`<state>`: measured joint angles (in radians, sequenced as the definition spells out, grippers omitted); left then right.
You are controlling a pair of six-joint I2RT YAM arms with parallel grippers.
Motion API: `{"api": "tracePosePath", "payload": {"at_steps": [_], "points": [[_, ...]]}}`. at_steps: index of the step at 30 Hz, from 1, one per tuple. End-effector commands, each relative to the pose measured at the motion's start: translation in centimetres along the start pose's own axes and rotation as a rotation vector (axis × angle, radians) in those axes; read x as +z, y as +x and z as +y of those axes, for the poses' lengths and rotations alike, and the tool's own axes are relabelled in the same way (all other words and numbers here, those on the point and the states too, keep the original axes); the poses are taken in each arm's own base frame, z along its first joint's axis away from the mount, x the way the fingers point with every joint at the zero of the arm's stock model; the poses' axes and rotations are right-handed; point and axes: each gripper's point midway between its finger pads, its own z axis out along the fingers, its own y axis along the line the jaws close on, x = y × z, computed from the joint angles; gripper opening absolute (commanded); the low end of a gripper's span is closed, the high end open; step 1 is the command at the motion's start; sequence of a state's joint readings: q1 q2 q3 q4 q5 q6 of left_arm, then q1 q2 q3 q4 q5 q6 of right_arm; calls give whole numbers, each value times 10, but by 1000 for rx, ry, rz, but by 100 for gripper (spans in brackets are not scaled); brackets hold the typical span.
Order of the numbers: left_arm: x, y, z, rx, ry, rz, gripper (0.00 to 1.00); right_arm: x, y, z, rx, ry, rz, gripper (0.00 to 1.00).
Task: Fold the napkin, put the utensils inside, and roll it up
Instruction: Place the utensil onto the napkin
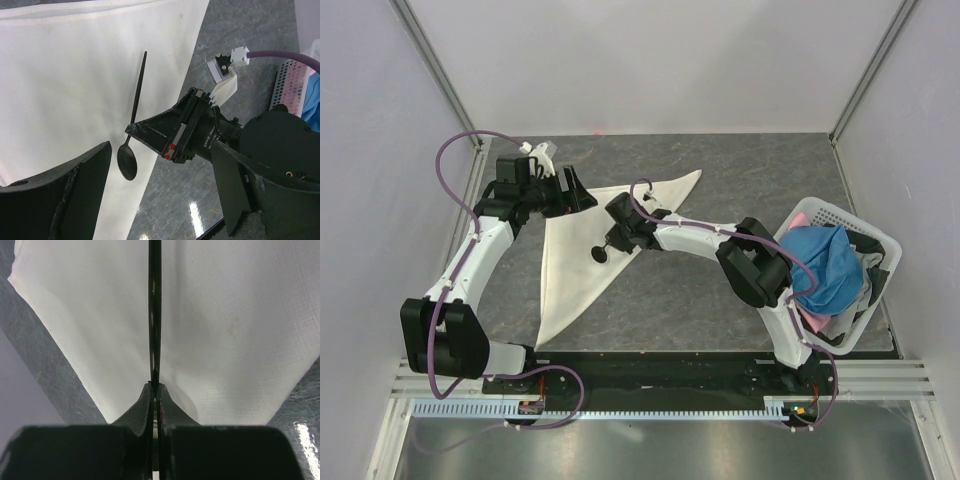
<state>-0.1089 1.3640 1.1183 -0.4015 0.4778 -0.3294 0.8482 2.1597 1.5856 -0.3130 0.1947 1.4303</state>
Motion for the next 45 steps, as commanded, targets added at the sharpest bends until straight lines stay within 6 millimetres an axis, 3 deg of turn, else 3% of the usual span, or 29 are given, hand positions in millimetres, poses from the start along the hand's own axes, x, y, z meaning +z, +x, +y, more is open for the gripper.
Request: {"api": "tracePosePath", "payload": {"at_steps": [1, 24, 38, 42, 43, 45], "points": [[-6, -9, -15, 4, 49, -43, 88, 0, 0, 11, 61, -21, -20, 0], [-6, -8, -18, 12, 56, -39, 88, 10, 21, -12, 84, 28, 15, 0], [-4, -6, -18, 14, 56, -33, 88, 10, 20, -3, 39, -5, 16, 34], [-3, -5, -18, 16, 55, -32, 88, 0, 12, 11, -15, -43, -12, 38], [-3, -5, -18, 16, 53, -31, 88, -8, 4, 23, -24, -85, -40, 40], [-4, -6, -18, 18, 54, -32, 88, -14, -5, 24, -74, -101, -87, 42]]}}
